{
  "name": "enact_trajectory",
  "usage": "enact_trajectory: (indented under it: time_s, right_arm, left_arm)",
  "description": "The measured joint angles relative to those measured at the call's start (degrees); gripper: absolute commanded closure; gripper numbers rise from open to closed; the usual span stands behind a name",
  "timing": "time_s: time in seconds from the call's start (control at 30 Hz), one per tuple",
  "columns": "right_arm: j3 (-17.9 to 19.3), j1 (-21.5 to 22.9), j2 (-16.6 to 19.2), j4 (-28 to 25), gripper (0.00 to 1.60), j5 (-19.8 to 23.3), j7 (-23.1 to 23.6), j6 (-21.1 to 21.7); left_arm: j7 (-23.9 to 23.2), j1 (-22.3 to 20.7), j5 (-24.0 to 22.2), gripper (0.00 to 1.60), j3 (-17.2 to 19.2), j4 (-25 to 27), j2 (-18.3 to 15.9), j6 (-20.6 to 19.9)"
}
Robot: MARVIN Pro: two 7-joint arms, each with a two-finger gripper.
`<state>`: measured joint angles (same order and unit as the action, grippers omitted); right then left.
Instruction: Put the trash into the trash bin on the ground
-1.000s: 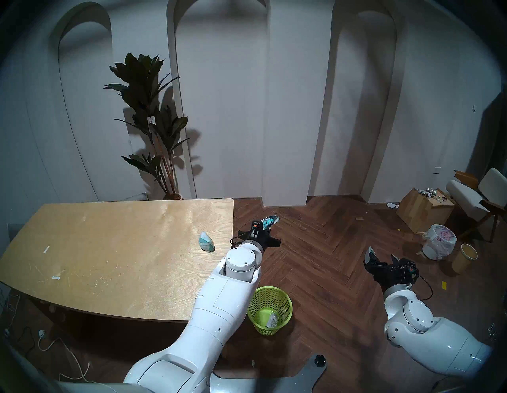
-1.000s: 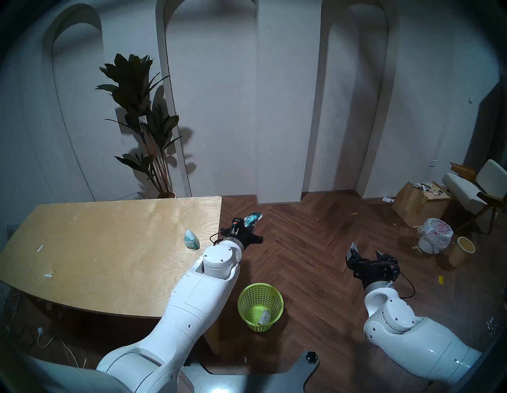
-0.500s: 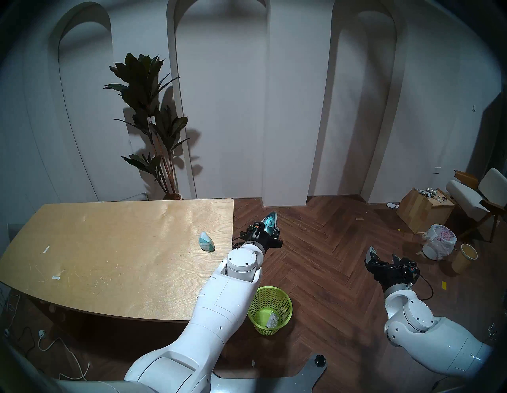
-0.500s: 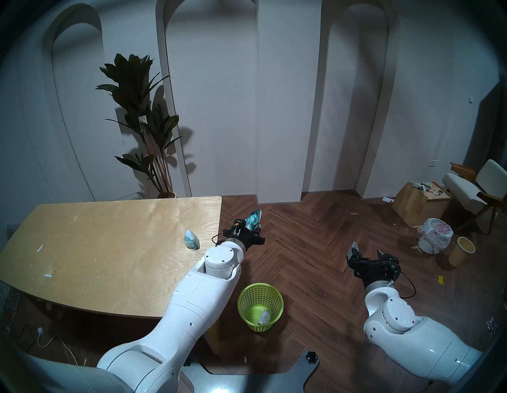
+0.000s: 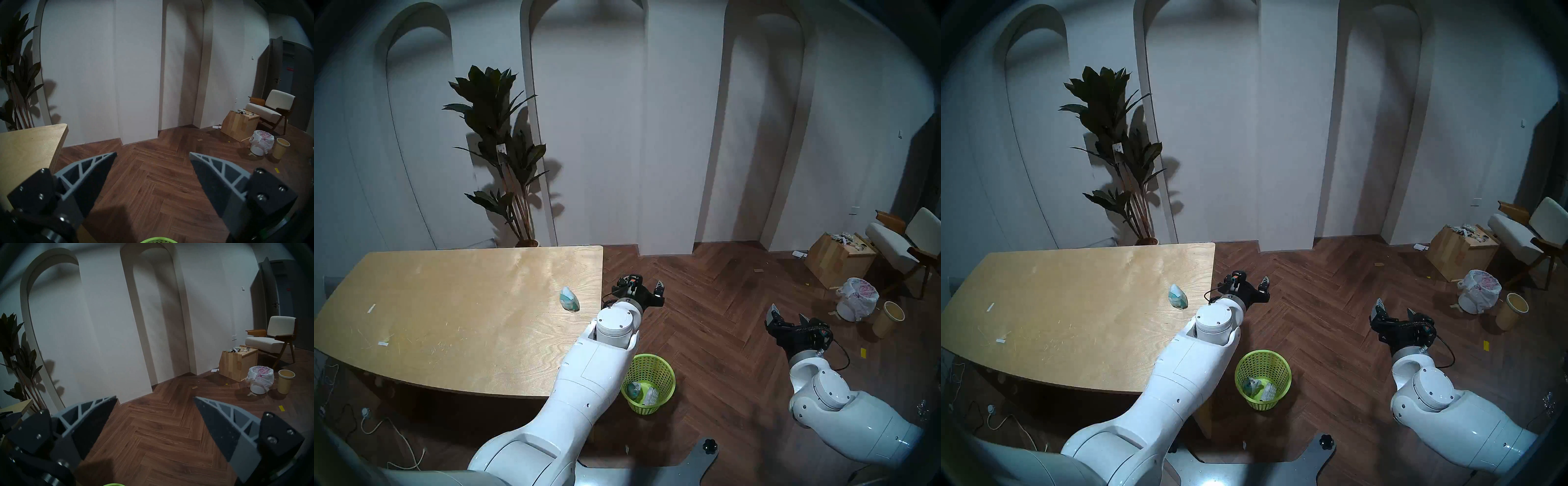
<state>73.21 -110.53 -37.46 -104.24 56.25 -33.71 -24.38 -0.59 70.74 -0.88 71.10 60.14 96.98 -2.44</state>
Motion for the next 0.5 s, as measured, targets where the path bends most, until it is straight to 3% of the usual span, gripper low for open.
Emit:
enact_trajectory:
  time_s: [0.5]
  right_arm:
    - [-2.2, 2.2, -1.0, 1.5, 0.0, -0.1, 3.0, 0.6]
  left_arm:
    - [2.7, 2.1, 1.9, 0.0, 0.8, 10.3, -2.0, 2.4]
